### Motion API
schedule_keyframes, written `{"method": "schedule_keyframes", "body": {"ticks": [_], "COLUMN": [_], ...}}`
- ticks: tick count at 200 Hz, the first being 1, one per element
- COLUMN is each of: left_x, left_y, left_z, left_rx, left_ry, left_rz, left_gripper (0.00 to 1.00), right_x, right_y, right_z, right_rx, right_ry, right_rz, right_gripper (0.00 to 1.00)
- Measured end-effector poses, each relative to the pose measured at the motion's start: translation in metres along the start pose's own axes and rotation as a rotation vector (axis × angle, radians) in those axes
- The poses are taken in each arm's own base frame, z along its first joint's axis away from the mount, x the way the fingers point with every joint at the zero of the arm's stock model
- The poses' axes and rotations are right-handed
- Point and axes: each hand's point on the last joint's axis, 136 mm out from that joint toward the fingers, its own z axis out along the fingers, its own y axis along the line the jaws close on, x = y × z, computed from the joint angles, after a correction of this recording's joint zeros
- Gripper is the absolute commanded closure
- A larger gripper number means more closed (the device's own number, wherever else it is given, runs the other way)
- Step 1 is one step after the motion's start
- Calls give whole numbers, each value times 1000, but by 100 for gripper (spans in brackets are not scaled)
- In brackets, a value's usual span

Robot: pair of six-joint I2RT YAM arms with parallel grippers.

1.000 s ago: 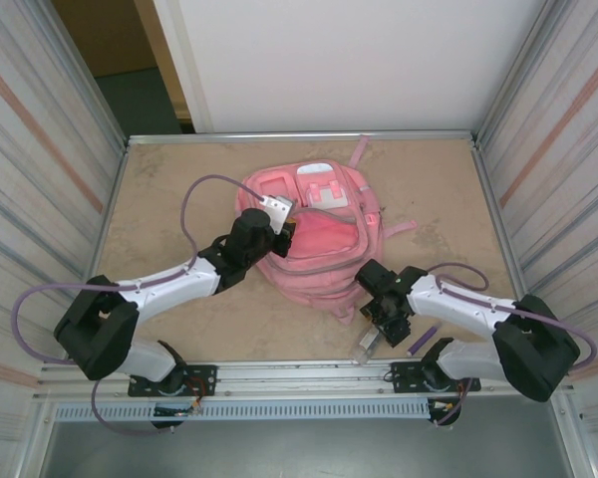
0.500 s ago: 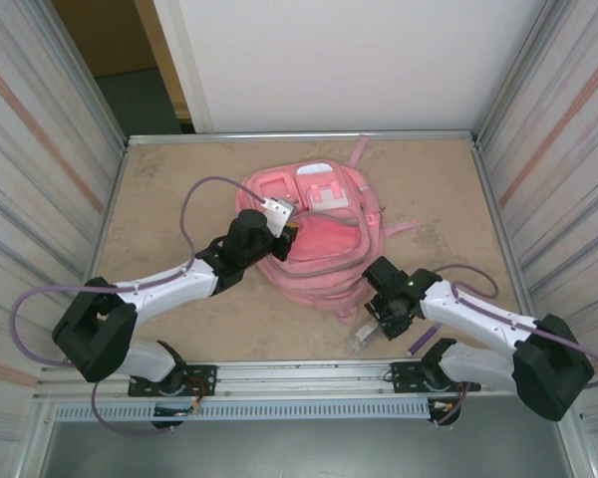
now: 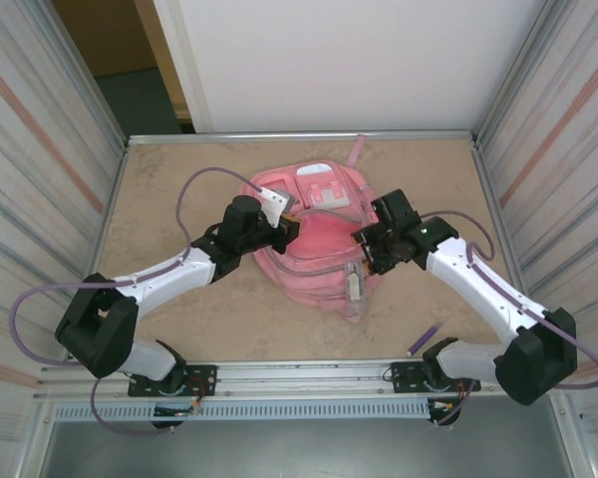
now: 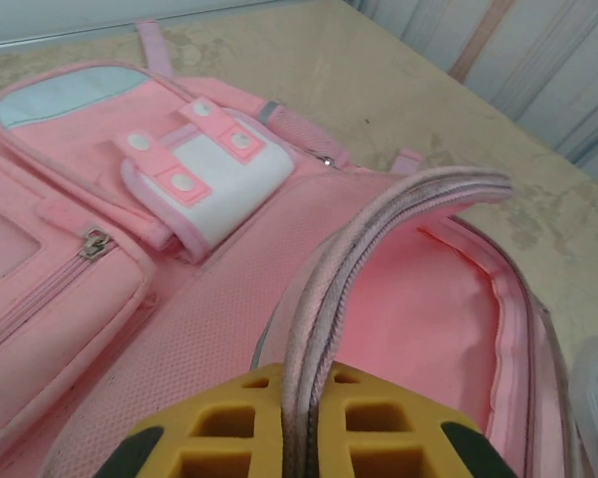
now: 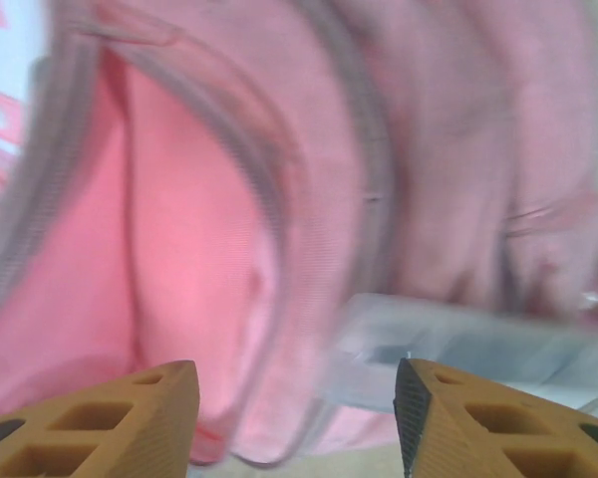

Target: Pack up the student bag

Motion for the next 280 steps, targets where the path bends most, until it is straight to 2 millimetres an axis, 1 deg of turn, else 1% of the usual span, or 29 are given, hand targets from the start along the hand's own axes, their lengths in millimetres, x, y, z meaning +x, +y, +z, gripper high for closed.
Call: {"method": "schedule_keyframes", "body": {"ticks": [9, 16, 43, 55, 65, 74, 86, 95, 108, 119, 129, 143, 156, 168, 216, 250, 280], "left_x": [1, 1, 2, 3, 3, 4, 5, 7, 8, 7, 7, 6, 6, 5, 4, 5, 5], "left_y": [-4, -6, -9, -8, -6, -4, -2, 1, 3, 4, 6, 7, 7, 7, 1, 2, 0], "left_z": [0, 0, 1, 1, 1, 1, 1, 1, 0, -1, -3, -4, -4, -5, -8, -12, -15], "left_rx": [16, 24, 34, 27, 17, 7, -7, -18, -32, -43, -51, -59, -62, -62, -53, -66, -63], "left_ry": [2, 4, 7, 7, 7, 6, 7, 8, 6, 1, -3, -6, -6, -7, -14, -18, -19], "left_rz": [5, 6, 8, 7, 6, 4, 2, 2, 5, 11, 16, 27, 35, 35, 54, 62, 65], "left_gripper": [100, 100, 100, 100, 100, 100, 100, 100, 100, 100, 100, 100, 100, 100, 100, 100, 100], "right_x": [-1, 0, 3, 0, -6, -13, -23, -27, -29, -27, -20, -8, -1, 2, 8, 8, 8], "right_y": [9, 14, 32, 34, 28, 18, -2, -23, -61, -94, -120, -144, -157, -165, -209, -222, -239], "right_z": [1, 3, 8, 7, 5, 3, 1, 0, -2, -4, -7, -12, -15, -15, 0, 13, 27], "right_rx": [-18, -28, -44, -31, -6, 30, 84, 135, 218, 283, 328, 364, 389, 415, 557, 587, 595], "right_ry": [9, 18, 42, 26, -6, -36, -67, -74, -66, -53, -37, -22, -14, -17, -22, -34, -46], "right_rz": [4, 4, -30, -83, -127, -173, -204, -220, -200, -150, -120, -83, -59, -25, 73, 113, 148], "right_gripper": [47, 44, 28, 18, 12, 8, 3, 1, 1, 1, 1, 1, 1, 1, 1, 1, 1]}}
